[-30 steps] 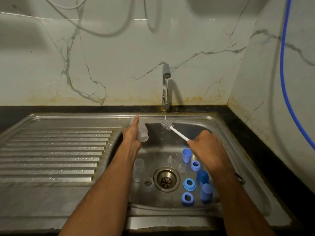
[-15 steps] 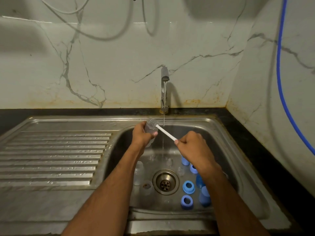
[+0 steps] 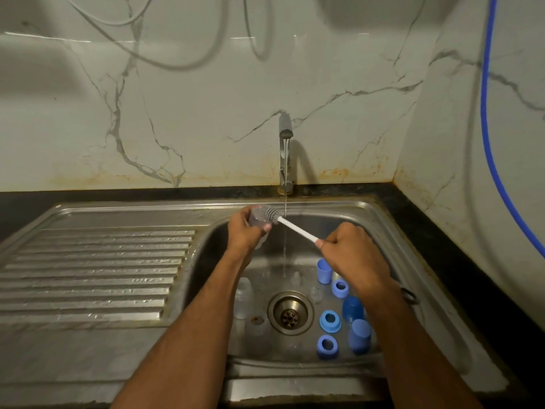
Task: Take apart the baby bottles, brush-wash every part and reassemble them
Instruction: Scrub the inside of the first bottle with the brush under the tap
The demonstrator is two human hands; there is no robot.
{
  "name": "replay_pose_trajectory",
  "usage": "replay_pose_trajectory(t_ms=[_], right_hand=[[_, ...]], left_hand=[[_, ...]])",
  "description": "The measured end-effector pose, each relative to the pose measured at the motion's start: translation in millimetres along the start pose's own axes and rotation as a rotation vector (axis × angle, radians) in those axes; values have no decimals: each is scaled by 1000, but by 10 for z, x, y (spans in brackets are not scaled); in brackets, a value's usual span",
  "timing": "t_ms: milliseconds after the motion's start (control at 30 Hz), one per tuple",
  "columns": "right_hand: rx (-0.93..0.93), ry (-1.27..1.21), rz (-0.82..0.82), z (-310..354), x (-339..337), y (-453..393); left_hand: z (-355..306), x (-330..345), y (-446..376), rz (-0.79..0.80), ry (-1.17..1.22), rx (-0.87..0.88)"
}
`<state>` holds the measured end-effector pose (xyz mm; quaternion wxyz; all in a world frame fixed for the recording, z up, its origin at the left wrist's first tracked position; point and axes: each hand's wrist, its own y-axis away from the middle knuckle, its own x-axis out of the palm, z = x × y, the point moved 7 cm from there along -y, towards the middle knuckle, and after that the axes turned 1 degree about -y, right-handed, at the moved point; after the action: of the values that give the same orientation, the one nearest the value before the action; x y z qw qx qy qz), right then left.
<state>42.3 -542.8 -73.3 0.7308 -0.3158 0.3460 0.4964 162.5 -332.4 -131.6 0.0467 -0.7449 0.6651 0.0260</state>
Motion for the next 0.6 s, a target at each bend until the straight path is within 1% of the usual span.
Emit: replay_pose_trajectory(t_ms=[67,167,200,300,367,467,533,600], right_hand=[[-16,44,-19,77,47,-11],[-74,-15,81,214,192,37],[-69,-33,99,177,176,37],[-1,-30,37,-12,-11,-17],[21,1,-8,-26,-32,-67],[-52,46,13,129,102,-30],[-93,25,45,150,135,-1],[-77,1,51,73,72,-27]], left_hand=[[17,69,33,30,-32,18],[96,-26,15,-30,-14,-7],[103,-50,-4,-46,13,-16],[40,-14,-18,-24,59,-26],[11,33,-6,3,46,-13],[64,21,23,0,-29,4],[90,-35,-6,-32,-10,-15],[82,-91,-39,-52,20,-34]])
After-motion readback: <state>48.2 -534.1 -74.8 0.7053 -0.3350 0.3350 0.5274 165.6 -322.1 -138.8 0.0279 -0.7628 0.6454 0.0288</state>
